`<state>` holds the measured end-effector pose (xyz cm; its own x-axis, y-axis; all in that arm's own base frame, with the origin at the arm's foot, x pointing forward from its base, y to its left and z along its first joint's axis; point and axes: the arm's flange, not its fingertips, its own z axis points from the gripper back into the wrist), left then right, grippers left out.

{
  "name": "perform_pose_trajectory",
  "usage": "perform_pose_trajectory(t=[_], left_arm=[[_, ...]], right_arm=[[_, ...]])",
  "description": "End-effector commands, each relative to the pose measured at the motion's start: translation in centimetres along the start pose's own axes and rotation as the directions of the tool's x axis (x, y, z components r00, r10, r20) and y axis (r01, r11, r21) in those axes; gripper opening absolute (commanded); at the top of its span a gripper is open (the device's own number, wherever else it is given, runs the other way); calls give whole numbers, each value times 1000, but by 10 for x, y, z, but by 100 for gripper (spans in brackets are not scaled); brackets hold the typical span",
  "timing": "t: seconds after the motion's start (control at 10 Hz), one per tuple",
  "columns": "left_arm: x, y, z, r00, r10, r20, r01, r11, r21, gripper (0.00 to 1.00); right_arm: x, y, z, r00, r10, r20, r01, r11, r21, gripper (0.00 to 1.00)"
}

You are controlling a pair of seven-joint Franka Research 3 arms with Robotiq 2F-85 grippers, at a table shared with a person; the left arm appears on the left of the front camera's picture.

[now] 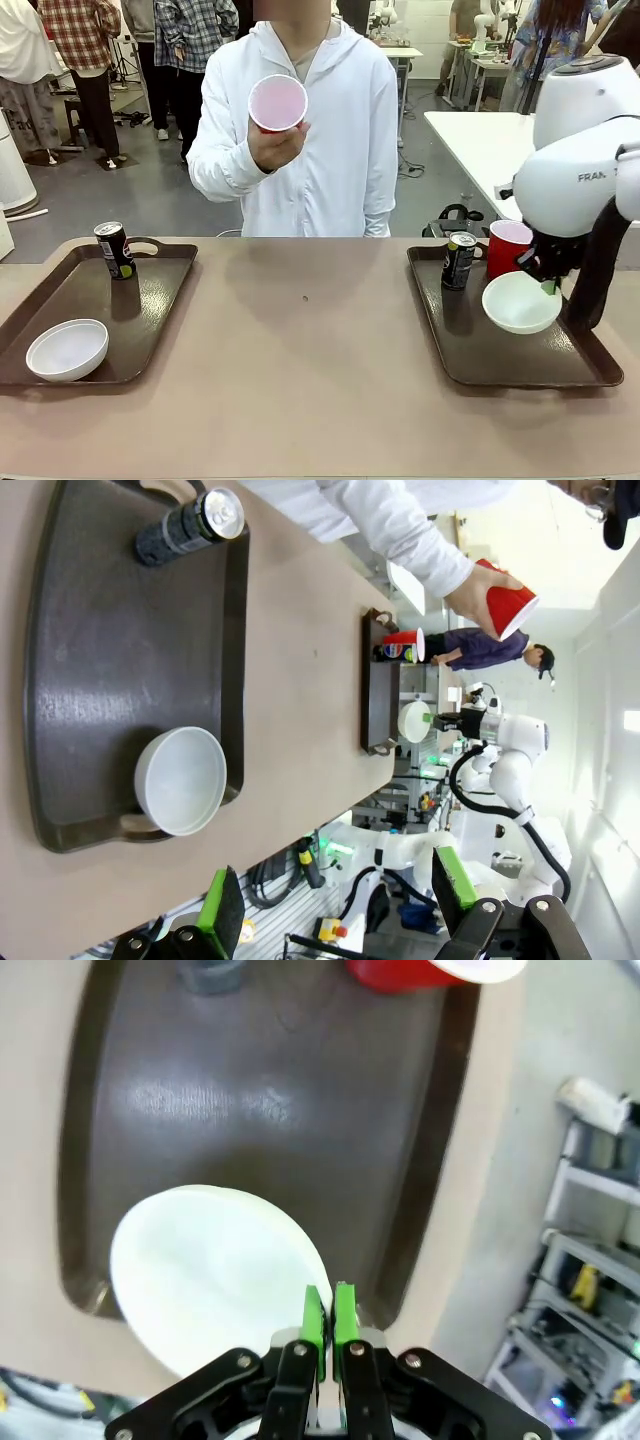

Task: Prepare tableware on both trays.
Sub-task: Pick up a Picnic Bowl from the table and place it on a Handle tray.

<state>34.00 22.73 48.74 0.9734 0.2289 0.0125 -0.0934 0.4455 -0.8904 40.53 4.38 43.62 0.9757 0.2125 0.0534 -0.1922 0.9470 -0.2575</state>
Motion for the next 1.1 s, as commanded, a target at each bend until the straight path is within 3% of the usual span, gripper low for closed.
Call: perform_pose_trajectory(t=[0.0, 0.2, 0.6, 0.9, 1.0], left_arm=[[0, -2, 2, 1000, -15, 6, 15, 1000, -21, 100], [0, -2, 2, 1000, -15, 6, 15, 1000, -21, 100], [0, -2, 2, 1000, -15, 6, 15, 1000, -21, 100], [0, -2, 2, 1000, -15, 6, 15, 1000, -21, 100], [0, -2, 2, 1000, -15, 6, 15, 1000, -21, 100]], right_arm=[[20, -3, -5, 999, -33, -14, 34, 995, 89, 6], [31, -3, -13, 998, -21, -56, 30, 987, 156, 6], [66, 9, -64, 989, -30, -144, 51, 988, 143, 6], [69, 11, -73, 990, -32, -136, 52, 988, 147, 6], [67, 11, -64, 992, -40, -119, 57, 988, 144, 18]])
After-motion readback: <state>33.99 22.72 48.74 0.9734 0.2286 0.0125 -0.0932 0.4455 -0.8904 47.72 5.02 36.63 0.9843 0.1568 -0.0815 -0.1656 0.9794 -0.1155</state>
